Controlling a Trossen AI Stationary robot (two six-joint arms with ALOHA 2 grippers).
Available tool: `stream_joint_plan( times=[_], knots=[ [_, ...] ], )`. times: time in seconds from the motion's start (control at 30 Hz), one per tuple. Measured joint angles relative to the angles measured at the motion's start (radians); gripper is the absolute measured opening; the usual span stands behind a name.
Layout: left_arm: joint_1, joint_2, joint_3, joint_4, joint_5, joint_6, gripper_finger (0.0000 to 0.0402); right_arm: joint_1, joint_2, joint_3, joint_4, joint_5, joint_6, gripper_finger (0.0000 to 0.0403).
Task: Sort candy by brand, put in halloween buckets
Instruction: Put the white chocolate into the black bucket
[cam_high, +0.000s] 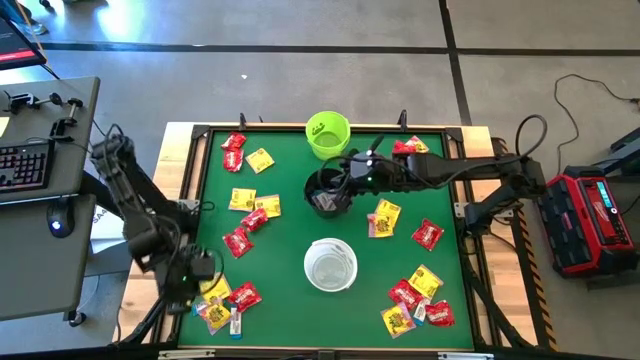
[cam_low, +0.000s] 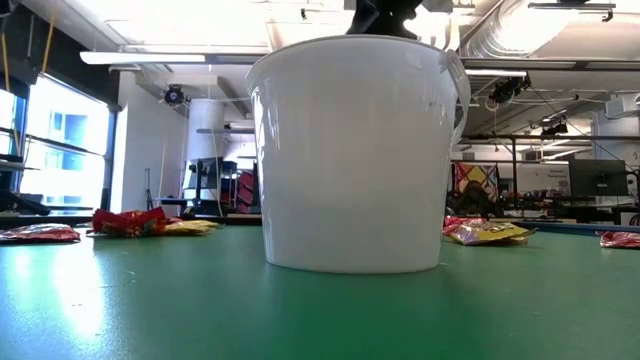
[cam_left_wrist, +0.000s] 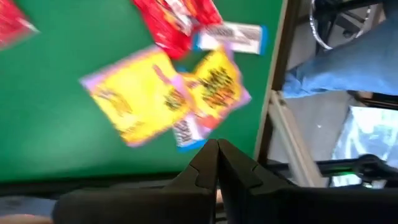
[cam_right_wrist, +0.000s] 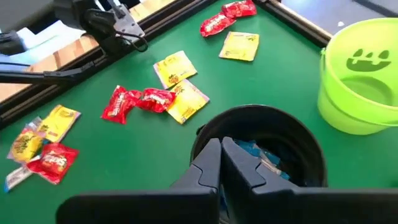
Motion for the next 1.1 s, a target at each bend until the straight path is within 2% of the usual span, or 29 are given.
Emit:
stream_joint_plan(
  times=[0.2,0.5,0.63,0.9,1.1],
  knots=[
    [-0.115,0.112,0.000,0.181,-0.009,-0.153,0.0000,0.011,0.000,0.000,-0.008,0.053,-0.011,0.0000],
    [-0.137,0.222,-0.001,0.197,0.012,-0.275,0.0007,0.011,0.000,0.000,-0.007,0.055,-0.033,0.0000],
    [-0.133,0.260,-0.001,0.214,0.044,-0.275,0.0041,0.011,0.000,0.000,-0.007,0.055,-0.033,0.0000],
    [-0.133,0.319,-0.001,0.275,0.056,-0.285,0.0144,0.013,0.000,0.000,-0.007,0.055,-0.033,0.0000],
    [-0.142,0.370,-0.001,0.227,0.069,-0.327,0.0197,0.012,0.000,0.000,-0.007,0.055,-0.043,0.0000]
  ],
)
